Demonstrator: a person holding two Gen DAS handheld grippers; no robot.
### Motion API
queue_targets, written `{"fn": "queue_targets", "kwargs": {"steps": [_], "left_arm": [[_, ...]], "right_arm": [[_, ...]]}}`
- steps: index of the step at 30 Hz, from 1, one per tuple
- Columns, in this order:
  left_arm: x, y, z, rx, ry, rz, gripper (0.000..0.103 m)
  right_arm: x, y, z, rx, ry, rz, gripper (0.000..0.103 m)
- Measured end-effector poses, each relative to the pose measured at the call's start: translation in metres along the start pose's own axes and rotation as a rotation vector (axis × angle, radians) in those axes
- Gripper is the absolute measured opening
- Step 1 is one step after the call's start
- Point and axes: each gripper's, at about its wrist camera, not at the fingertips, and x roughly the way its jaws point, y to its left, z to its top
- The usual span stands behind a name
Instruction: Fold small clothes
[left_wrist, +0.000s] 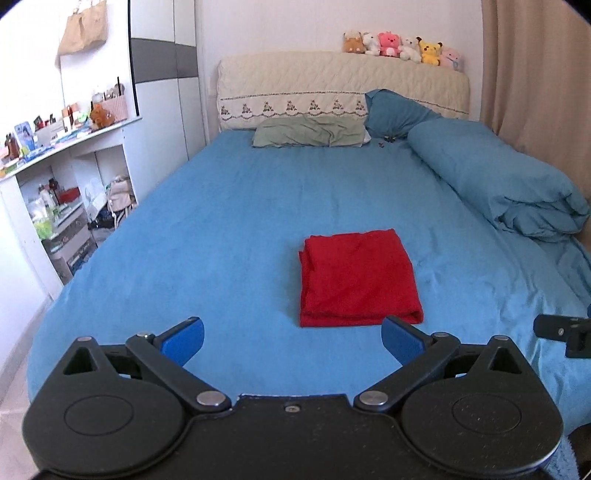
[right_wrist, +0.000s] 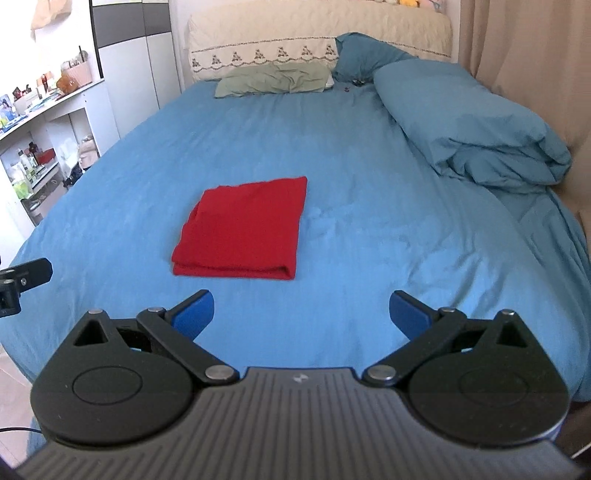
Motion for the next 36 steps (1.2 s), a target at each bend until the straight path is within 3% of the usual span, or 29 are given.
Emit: {"fn": "queue_targets", "kwargs": {"steps": [36], "left_arm": [[-0.01, -0.02, -0.001, 0.061, -0.036, 0.018, 0.103]], "right_arm": [[-0.004, -0.006, -0.009, 0.032, -0.002, -0.026, 0.103]]}}
